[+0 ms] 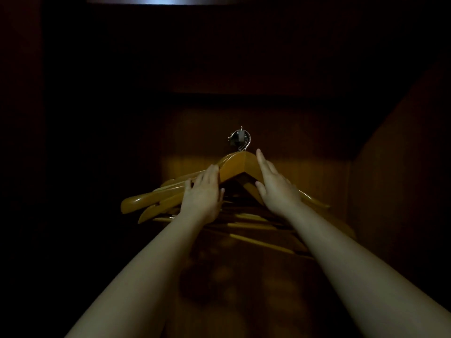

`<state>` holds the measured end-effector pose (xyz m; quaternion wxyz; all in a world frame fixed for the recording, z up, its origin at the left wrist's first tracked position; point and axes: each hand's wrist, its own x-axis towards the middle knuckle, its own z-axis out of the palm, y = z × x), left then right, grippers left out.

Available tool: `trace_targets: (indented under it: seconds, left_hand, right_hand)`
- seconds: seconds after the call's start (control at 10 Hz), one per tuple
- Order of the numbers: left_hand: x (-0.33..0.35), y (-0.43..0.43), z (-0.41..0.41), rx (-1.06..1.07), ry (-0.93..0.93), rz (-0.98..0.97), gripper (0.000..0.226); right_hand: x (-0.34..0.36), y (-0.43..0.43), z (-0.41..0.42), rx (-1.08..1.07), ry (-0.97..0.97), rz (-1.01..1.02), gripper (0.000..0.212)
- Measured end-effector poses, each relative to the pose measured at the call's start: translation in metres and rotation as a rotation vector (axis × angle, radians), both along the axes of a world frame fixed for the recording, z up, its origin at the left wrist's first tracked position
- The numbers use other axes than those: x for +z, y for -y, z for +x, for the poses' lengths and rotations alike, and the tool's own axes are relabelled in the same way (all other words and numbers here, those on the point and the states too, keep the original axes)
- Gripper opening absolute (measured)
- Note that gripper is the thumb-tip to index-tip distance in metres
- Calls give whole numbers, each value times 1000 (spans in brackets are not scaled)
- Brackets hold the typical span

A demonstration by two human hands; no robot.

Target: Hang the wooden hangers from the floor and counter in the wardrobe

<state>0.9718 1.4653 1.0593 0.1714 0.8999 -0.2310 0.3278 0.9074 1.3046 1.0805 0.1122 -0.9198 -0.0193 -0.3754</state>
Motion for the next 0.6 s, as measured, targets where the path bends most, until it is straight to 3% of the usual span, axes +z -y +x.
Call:
trace_targets:
  seconds: [0.3,0.6]
  left_hand:
    - [-10,-22,-15,-11,-70,7,62]
    - [-43,-65,-60,-294,-78,144,57]
  right_hand:
    - [-16,-13,-20,-138,-40,-97,72]
    - [-58,-44,-66,-71,-133,-211,55]
